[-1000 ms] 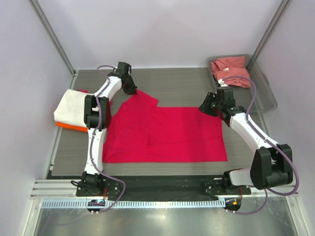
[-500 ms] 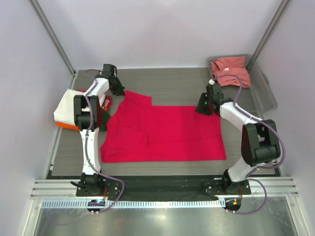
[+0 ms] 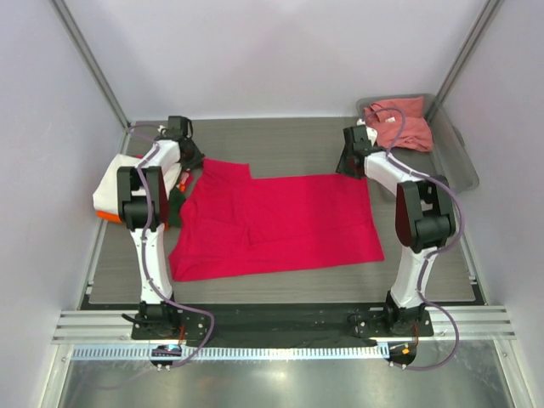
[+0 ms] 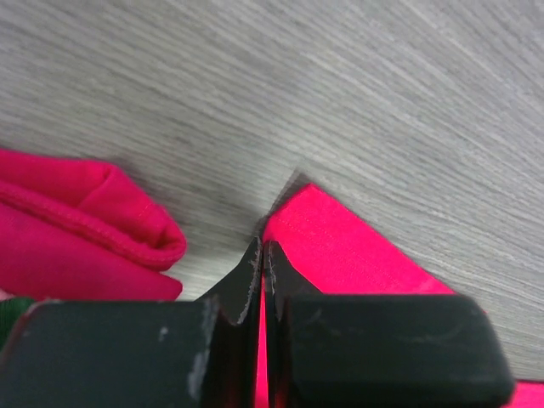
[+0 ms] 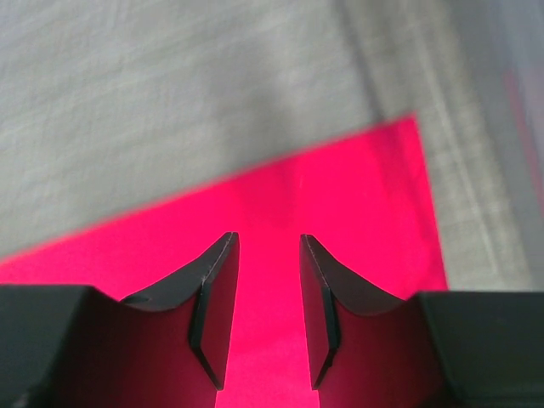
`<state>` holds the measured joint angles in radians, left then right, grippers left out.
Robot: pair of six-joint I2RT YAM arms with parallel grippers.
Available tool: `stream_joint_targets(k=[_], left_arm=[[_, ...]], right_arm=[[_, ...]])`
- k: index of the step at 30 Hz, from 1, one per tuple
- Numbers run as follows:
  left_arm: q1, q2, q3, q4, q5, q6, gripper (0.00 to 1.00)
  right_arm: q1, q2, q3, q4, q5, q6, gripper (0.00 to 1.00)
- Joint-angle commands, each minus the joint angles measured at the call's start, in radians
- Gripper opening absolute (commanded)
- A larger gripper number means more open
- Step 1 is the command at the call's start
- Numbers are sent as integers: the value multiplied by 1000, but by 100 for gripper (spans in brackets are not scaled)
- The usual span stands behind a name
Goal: Fold and stack the t-shirts
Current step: Fold the tshirt
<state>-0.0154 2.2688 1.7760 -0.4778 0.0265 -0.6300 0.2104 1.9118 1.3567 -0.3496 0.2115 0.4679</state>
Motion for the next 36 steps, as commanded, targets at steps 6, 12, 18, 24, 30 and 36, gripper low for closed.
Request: stream_joint_targets(k=[6, 12, 18, 24, 30, 36], left_arm=[[11, -43, -3, 88, 30, 9, 0], [11, -54, -4, 90, 24, 15, 0], [5, -75, -9, 91, -7, 33, 0], [-23, -66, 11, 90, -8, 53, 0], [-46, -69, 22, 87, -10, 64, 0], [-61, -92, 23, 80, -16, 67, 0]], right_arm=[[-43, 161, 206, -68, 173, -15, 42], [-45, 177, 187, -78, 275, -31, 42], [-45, 207, 183, -78, 345, -38, 42], [-45, 253, 209, -91, 313, -34, 42], [-39, 283, 232, -97, 272, -32, 25], [-36, 239, 229, -98, 284, -29, 1]])
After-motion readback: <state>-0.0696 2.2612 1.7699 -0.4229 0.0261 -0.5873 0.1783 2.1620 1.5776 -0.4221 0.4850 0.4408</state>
